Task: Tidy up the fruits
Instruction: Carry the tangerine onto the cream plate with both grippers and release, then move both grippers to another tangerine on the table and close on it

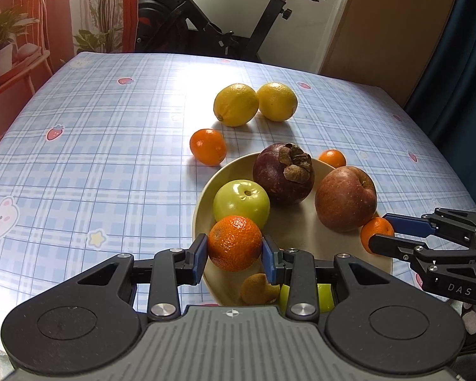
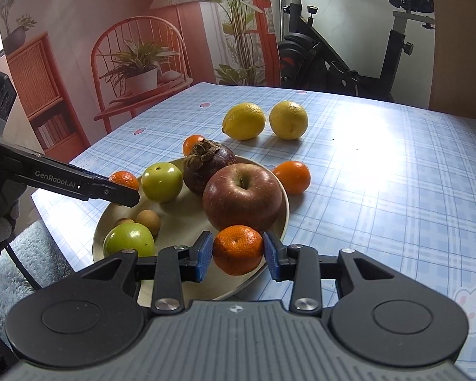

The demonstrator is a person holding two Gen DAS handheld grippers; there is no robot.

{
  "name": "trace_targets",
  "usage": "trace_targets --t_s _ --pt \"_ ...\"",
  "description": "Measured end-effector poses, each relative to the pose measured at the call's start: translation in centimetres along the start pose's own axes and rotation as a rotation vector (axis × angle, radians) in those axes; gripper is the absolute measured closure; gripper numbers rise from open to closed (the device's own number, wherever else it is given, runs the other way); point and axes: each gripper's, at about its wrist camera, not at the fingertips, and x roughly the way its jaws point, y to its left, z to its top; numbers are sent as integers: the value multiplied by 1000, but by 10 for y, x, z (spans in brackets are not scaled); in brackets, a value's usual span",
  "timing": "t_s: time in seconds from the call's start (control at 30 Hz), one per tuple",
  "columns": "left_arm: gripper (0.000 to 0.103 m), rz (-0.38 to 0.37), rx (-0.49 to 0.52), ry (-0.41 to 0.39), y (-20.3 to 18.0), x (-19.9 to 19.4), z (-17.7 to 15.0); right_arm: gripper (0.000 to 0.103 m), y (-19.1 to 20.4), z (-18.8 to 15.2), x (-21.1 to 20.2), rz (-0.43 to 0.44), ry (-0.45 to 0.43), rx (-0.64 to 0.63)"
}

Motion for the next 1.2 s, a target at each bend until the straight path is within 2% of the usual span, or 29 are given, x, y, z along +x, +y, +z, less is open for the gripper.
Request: trace_targets --t_s 0.6,1.2 --pt "64 5 -10 -21 0 -3 -2 65 -1 -2 2 6 5 -13" --pt "64 -2 -53 -76 4 -14 3 64 -6 2 -11 -16 -34 3"
